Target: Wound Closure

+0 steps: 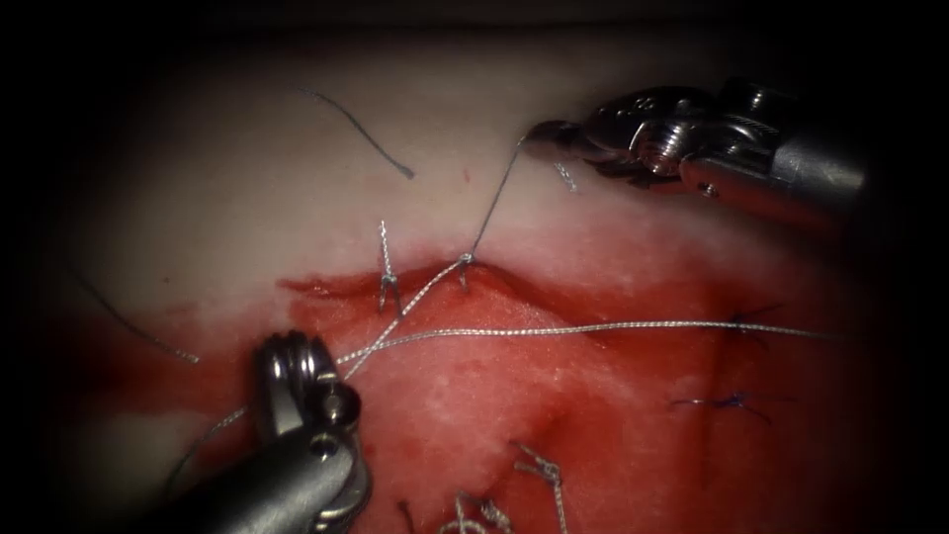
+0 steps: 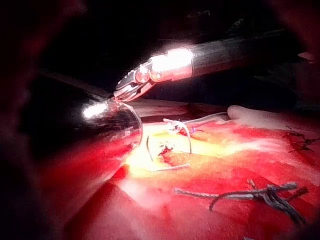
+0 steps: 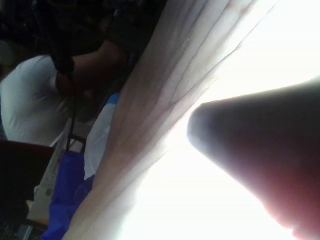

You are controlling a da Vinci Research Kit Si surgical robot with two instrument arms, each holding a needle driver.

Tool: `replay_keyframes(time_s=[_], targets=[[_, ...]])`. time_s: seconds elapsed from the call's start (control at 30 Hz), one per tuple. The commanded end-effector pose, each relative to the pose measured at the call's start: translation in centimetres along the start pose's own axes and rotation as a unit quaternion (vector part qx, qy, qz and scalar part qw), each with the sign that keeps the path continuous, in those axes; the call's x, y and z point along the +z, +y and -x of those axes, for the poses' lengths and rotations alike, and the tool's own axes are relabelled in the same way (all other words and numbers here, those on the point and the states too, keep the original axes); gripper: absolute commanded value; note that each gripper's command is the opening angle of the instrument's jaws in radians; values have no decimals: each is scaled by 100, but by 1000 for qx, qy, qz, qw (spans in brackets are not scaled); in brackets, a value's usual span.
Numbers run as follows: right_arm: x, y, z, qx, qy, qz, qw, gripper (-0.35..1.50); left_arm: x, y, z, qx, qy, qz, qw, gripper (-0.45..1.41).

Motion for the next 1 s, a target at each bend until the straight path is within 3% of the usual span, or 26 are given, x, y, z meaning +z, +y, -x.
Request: replay_keyframes(time_s=[0.03,0.07,0.17,0.2,0.23,0.3,0.33,0.37,0.4,0.5,0.53,0.57,0.67,0.73,0.77,0.8,0.83,0.87,0.9,1.0], targets=[[-11,6,21,-2,-5,12,1000,94,-27,-15,-7,-18,52,121,991,-45],[-14,9,23,-4,-9,12,1000,103,-33,-21,-7,-22,55,125,990,-45],[-30,13,33,2,-30,15,999,110,-59,-40,-1,-24,106,226,968,-45],[-50,14,47,13,-52,20,998,105,-83,-58,4,-22,151,306,940,-45],[-56,14,52,17,-55,23,998,105,-88,-62,5,-25,159,321,933,-45],[-61,14,56,20,-54,26,998,96,-94,-68,7,-27,167,337,926,-45],[-74,16,67,26,-52,35,998,79,-99,-76,11,-34,171,348,921,-45],[-78,18,71,28,-50,39,998,41,-101,-79,12,-38,174,360,916,-45],[-86,25,79,30,-44,48,997,41,-101,-83,12,-43,182,386,903,-45],[-92,34,85,28,-39,57,997,49,-100,-86,10,-41,186,390,901,-45],[-94,38,86,26,-37,60,997,54,-100,-87,8,-41,190,400,896,-45],[-98,47,88,18,-32,68,997,57,-100,-88,5,-37,203,423,882,-45],[-100,54,89,15,-26,74,997,66,-100,-88,5,-37,206,433,877,-45],[-102,61,90,10,-19,90,996,46,-102,-88,4,-35,212,442,871,-45],[-102,61,90,10,-19,90,996,46,-102,-88,4,-35,212,442,871,-45],[-103,67,91,-7,-17,117,993,39,-104,-88,3,-31,224,462,857,-45],[-103,74,91,-18,-9,136,991,46,-106,-89,2,-19,248,490,835,-45],[-103,74,91,-18,-9,136,991,46,-106,-89,2,-19,248,490,835,-45],[-101,81,91,-32,6,150,988,59,-109,-90,3,-15,257,499,828,-45],[-91,91,89,-112,19,174,978,66,-116,-91,2,-11,273,522,808,-45]])
